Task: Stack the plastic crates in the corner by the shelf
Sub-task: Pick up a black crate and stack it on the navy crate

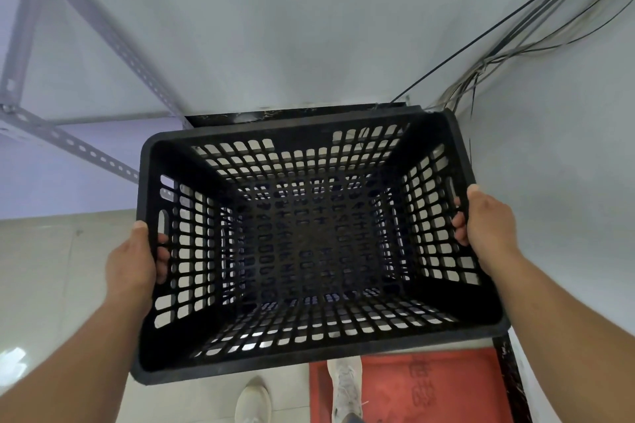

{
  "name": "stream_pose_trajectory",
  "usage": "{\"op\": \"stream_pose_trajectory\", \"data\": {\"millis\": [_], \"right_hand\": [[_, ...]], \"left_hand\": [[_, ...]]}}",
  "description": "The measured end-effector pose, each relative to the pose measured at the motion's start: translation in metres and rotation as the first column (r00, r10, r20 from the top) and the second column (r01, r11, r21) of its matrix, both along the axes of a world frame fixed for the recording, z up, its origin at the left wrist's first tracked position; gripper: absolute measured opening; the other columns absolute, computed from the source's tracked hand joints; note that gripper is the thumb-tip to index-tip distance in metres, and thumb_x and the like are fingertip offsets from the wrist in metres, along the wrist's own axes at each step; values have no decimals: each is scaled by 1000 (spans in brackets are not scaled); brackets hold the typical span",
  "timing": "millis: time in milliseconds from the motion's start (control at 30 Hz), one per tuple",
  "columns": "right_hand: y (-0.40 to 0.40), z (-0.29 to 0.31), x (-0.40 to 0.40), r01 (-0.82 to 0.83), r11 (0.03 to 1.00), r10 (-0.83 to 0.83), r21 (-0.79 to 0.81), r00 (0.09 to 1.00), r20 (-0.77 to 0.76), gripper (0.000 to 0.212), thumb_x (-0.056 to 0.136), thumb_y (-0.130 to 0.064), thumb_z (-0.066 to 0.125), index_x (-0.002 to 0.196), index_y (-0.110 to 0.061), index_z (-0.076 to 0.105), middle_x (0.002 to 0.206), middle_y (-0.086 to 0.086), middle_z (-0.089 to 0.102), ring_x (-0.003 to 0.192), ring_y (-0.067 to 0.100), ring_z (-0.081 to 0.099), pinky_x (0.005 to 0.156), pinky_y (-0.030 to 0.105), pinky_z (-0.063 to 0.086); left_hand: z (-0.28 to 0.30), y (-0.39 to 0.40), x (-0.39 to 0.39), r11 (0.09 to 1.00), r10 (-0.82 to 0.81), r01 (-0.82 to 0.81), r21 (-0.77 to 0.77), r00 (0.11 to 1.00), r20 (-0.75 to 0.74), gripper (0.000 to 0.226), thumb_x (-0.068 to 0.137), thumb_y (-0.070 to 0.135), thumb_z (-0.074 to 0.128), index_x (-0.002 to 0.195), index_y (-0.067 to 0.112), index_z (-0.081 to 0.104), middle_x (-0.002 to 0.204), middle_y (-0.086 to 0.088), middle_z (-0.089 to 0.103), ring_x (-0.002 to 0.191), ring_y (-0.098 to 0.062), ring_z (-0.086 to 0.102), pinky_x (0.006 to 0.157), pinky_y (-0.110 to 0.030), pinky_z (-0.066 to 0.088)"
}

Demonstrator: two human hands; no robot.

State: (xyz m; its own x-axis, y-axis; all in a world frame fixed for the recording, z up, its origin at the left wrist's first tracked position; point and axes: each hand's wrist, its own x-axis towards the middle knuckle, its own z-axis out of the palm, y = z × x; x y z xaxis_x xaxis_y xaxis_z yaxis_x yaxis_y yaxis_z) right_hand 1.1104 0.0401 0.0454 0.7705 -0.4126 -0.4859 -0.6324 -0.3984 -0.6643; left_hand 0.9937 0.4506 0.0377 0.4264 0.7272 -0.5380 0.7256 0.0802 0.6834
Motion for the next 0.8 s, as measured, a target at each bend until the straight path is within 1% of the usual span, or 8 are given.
{"op": "stream_pose_trajectory", "data": {"millis": [167,333,433,500,567,633,700,800], "right_hand": [[0,-4,0,-26,999,27,-39,999,43,45,100,-42,31,81,-13,59,61,6,53,50,21,45,51,34,37],[-1,-6,0,-39,997,41,-72,999,28,45,100,-42,29,84,-13,58,62,7,54,48,22,45,51,35,38],[4,-3,-1,-27,994,27,-103,1000,-1,44,100,-41,27,90,-10,58,64,8,56,50,24,50,57,36,45],[6,2,-1,-47,990,41,-133,998,-42,45,100,-42,27,94,-9,57,70,12,61,59,30,58,67,42,51],[6,6,2,-113,979,100,-167,991,-88,45,97,-38,29,103,-4,56,91,22,65,83,39,64,80,49,52],[7,12,8,-108,968,72,-228,984,-164,37,98,-22,29,115,1,53,111,26,61,103,41,59,84,43,47],[13,22,12,-93,940,15,-328,972,-233,42,100,-23,29,125,2,50,123,26,55,112,40,53,88,41,42],[33,43,-3,-111,893,-21,-436,958,-287,53,99,-36,30,139,-2,39,139,25,42,125,40,41,100,46,36]], "left_hand": [[3,-2,-3,999,-4,6,-38,999,45,43,93,42,34,78,10,58,63,-6,46,52,-19,36,48,-30,32],[0,-1,-3,1000,7,-6,-21,999,34,42,92,41,33,76,11,57,63,-6,46,51,-18,36,47,-30,32],[1,-1,-3,1000,9,-9,-13,1000,5,45,94,43,32,77,10,57,63,-6,47,51,-19,38,48,-31,33],[-1,2,-3,999,-23,22,-27,1000,-21,48,95,44,28,87,7,58,66,-8,52,54,-22,44,53,-34,38],[0,8,0,995,-95,97,14,987,-133,54,95,44,22,100,4,57,82,-16,62,72,-31,57,73,-41,48],[5,13,2,986,-146,162,42,958,-248,58,94,43,19,119,2,52,112,-26,60,103,-41,56,95,-51,42],[15,10,3,976,-182,212,58,928,-326,55,96,39,22,137,6,39,134,-28,46,120,-45,45,102,-54,35],[39,-4,-10,958,-209,262,120,919,-335,56,95,39,33,144,12,29,143,-24,40,126,-45,41,104,-54,35]]}}
